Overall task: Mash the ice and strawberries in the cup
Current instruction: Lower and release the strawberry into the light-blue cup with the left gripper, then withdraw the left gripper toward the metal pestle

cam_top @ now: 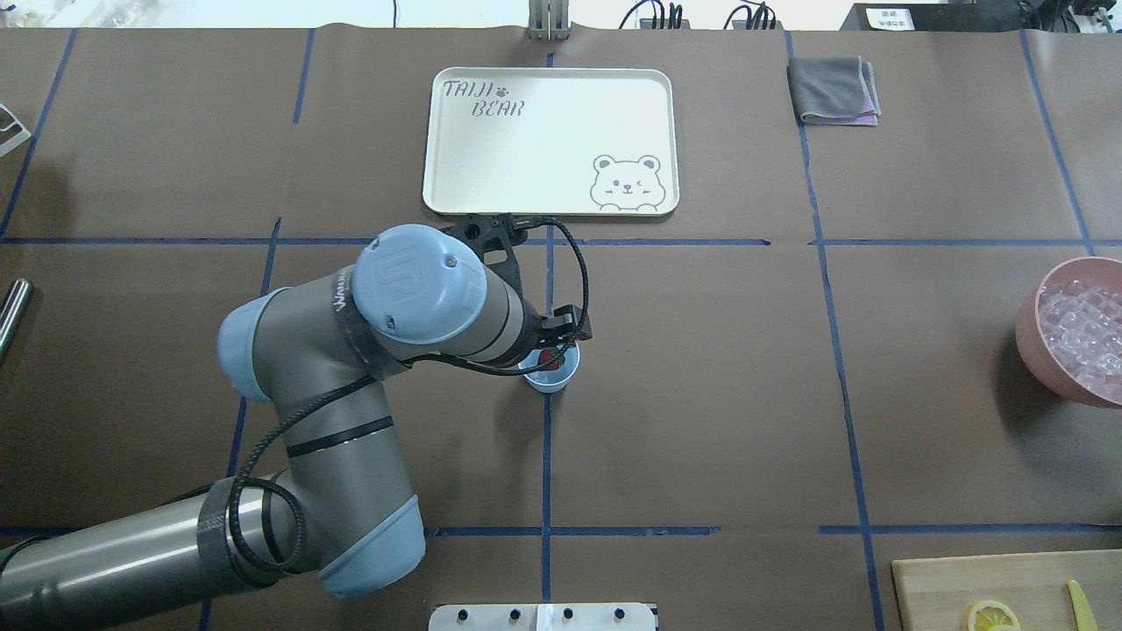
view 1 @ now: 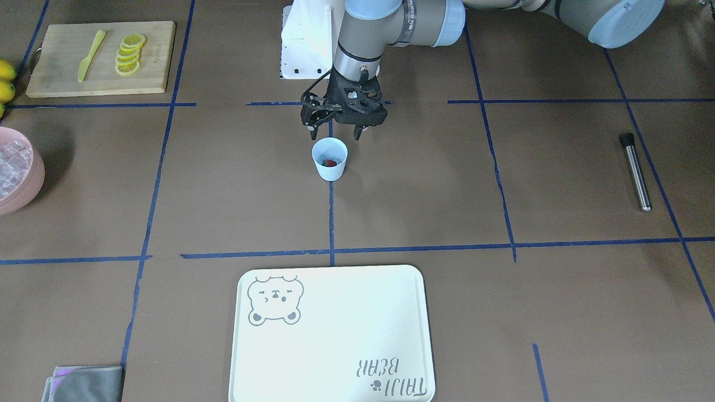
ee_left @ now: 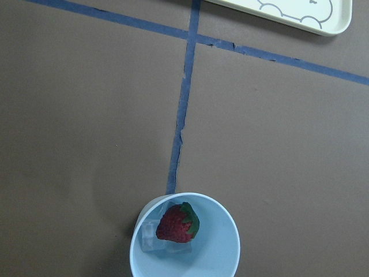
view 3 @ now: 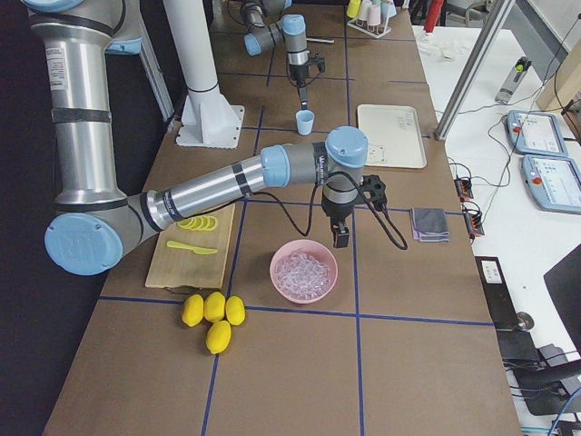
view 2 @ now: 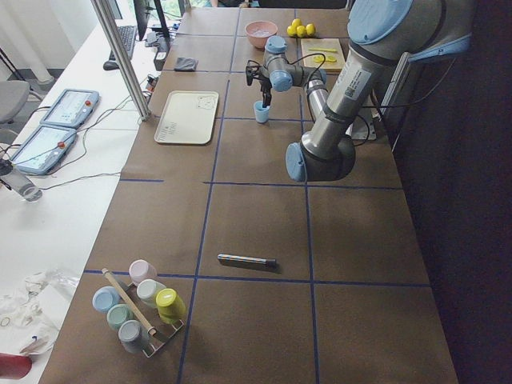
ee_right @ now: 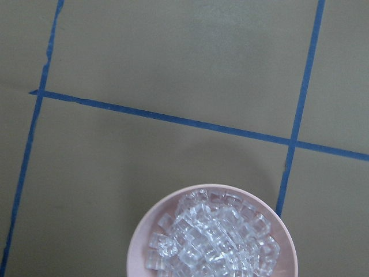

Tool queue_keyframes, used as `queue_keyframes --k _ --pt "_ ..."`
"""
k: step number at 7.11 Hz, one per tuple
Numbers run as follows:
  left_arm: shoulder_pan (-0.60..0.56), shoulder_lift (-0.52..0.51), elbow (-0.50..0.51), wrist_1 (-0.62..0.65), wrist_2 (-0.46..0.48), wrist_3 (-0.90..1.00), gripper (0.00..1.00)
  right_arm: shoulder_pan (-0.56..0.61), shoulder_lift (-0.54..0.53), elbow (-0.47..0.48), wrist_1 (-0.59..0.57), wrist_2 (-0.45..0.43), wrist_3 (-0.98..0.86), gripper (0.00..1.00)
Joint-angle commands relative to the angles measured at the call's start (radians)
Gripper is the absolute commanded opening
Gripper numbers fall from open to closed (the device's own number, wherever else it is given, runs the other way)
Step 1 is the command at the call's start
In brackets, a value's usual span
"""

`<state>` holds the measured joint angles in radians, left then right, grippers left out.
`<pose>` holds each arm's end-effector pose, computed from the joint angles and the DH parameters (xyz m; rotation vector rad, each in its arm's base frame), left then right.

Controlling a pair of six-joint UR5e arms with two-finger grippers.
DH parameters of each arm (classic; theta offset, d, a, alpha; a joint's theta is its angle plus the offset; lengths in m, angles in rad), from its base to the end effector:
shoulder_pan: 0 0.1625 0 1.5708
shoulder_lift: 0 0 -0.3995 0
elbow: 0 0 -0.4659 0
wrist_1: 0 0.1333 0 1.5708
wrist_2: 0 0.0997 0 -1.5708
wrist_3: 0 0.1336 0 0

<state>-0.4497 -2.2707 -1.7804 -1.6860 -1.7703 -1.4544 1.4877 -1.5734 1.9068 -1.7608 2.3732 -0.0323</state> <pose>0.5904 -0.4036 0.0832 0.1109 1.0327 -0.2007 -0.0086 -0.5523 0.4872 0.1153 -0.8051 -0.1665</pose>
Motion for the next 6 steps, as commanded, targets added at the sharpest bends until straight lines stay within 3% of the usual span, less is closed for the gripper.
queue_keyframes --k 1,2,3,6 --pt "-0.039 0.104 -0.117 0.024 -0.006 0.115 1.0 0.043 -0.111 -0.119 0.272 0.006 -0.012 0.99" --pt "-0.078 0.109 -0.154 0.126 -0.044 0.194 1.0 0.061 -0.134 -0.188 0.373 0.006 -0.023 0.99" --pt "-0.137 0.114 -0.172 0.19 -0.125 0.291 1.0 0.081 -0.135 -0.224 0.398 0.006 -0.024 0.99" --pt "-0.312 0.334 -0.201 0.196 -0.291 0.573 1.0 0.111 -0.135 -0.224 0.397 0.023 -0.011 0.99"
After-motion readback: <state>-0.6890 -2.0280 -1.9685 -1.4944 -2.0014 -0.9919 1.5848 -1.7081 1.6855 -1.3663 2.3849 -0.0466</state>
